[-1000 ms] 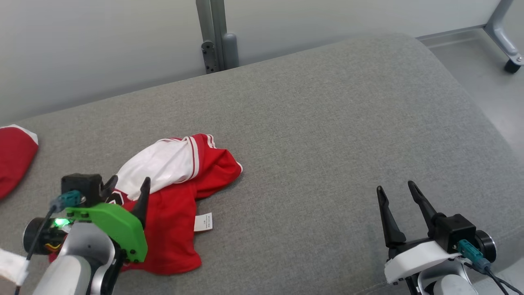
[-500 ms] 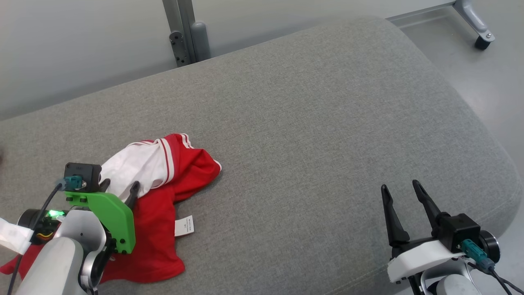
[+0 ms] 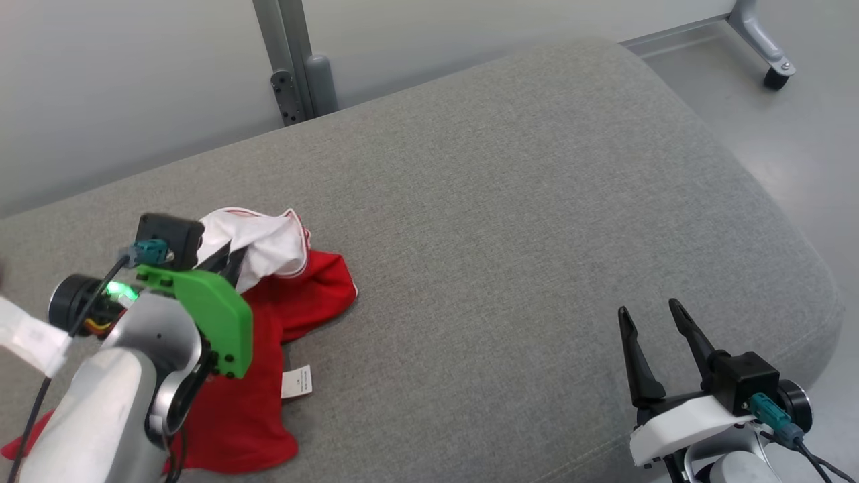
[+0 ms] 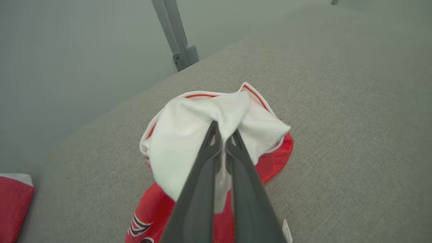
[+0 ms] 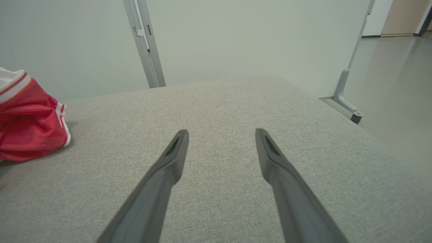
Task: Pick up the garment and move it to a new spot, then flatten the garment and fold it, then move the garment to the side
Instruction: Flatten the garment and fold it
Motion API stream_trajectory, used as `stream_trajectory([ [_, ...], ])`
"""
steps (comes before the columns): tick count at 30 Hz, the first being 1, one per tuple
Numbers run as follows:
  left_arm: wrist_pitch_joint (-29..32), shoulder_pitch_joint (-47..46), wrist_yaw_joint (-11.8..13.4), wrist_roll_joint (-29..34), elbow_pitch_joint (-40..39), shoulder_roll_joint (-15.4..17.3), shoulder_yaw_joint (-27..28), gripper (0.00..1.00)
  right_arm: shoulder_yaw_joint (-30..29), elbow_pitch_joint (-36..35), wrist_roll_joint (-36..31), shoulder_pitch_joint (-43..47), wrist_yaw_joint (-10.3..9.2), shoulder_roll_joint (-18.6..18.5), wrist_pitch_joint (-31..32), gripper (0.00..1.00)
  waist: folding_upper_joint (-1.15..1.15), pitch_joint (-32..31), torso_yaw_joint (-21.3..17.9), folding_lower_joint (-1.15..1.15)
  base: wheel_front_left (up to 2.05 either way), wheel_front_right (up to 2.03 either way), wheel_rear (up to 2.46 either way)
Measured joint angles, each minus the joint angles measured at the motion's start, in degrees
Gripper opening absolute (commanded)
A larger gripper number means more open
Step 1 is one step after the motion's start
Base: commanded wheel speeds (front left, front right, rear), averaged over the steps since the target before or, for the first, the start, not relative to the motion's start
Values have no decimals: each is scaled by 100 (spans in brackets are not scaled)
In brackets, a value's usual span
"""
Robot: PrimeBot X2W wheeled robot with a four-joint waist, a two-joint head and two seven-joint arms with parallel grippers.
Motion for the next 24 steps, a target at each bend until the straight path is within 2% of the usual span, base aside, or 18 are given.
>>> stream_trajectory([
  [2,186,-157,-19,-1,-339,-75,-112,0,21,14,0,1,0,0,0,100,0,-36,-60,0,0,0,0],
  [6,470,-392,79,-185,-520,-680,-408,0,132,43,30,-13,0,0,0,100,0,-84,-227,0,0,0,0],
  [12,371,-390,250,-170,503,-1704,-1093,0,322,75,203,-70,0,0,0,100,0,12,-538,0,0,0,0],
  [13,246,-392,282,-132,687,-1804,-1171,4,344,79,243,-82,0,2,0,100,0,61,-576,0,0,0,0],
  [14,100,-395,311,-36,849,-1882,-1289,38,344,84,271,-95,0,3,0,100,0,116,-610,0,0,0,0],
  [15,-65,-395,324,52,996,-1938,-1390,100,327,91,299,-107,0,2,0,100,0,174,-637,0,0,0,0],
  [20,-698,-289,208,-255,1318,-2109,-1837,100,121,91,332,-116,0,1,0,100,0,475,-699,0,0,0,0],
  [24,-1172,-198,143,-539,966,-2108,-1884,100,15,84,328,-108,0,3,0,100,0,561,-601,0,0,0,0],
])
